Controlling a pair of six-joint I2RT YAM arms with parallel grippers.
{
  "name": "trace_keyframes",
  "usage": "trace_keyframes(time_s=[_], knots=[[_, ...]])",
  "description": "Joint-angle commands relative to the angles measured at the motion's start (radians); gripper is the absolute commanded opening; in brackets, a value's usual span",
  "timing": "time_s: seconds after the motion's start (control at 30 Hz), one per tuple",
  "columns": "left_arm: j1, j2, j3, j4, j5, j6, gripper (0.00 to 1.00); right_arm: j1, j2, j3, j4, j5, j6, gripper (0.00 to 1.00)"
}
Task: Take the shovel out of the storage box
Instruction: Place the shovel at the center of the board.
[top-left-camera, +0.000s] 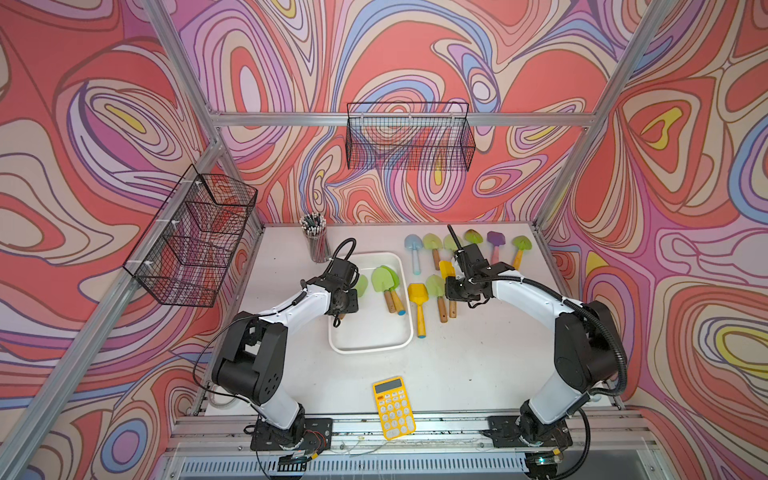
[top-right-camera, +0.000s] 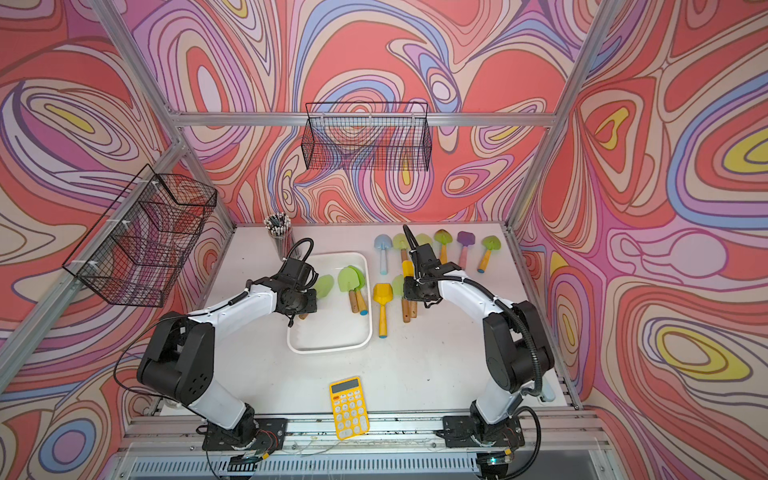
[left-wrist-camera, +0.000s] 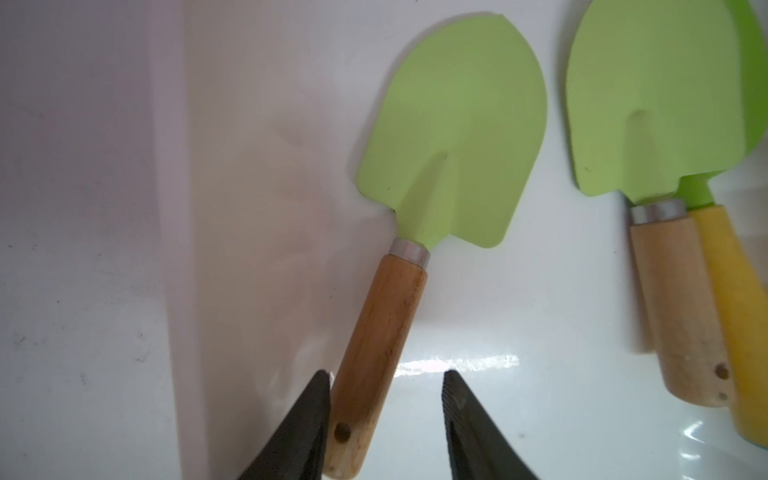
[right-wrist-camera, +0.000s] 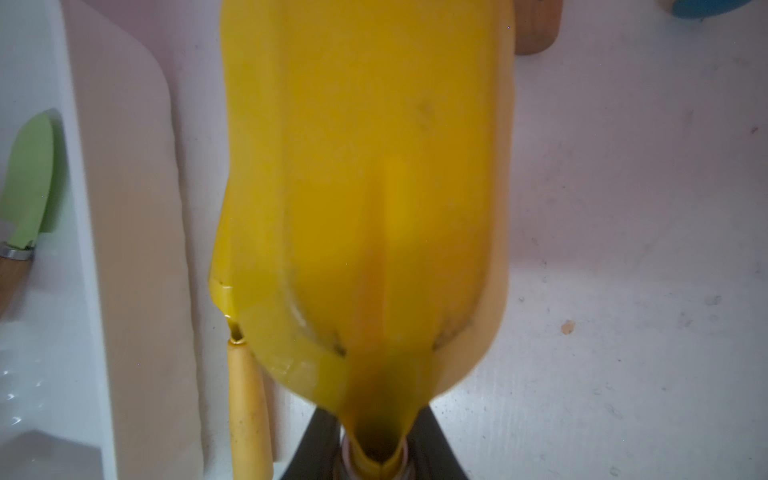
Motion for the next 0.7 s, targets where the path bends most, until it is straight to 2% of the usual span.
trace_keyframes(time_s=[0.0, 0.37, 0.67], knots=[[-0.004, 0.029, 0.002, -0.009, -0.025, 0.018, 0.48, -0.001, 0.009, -0.001, -0.012, 0.068, -0.019, 0.11], [-0.051, 0.053, -0.009, 0.003, 0.014, 0.018, 0.46, -0.032, 0.041, -0.026, -0.005, 0.13, -0.03, 0.11], [-0.067, 0.027, -0.063, 0.016, 0.026, 0.005, 0.45, -0.04, 0.134, -0.019, 0.016, 0.169, -0.033, 0.11]])
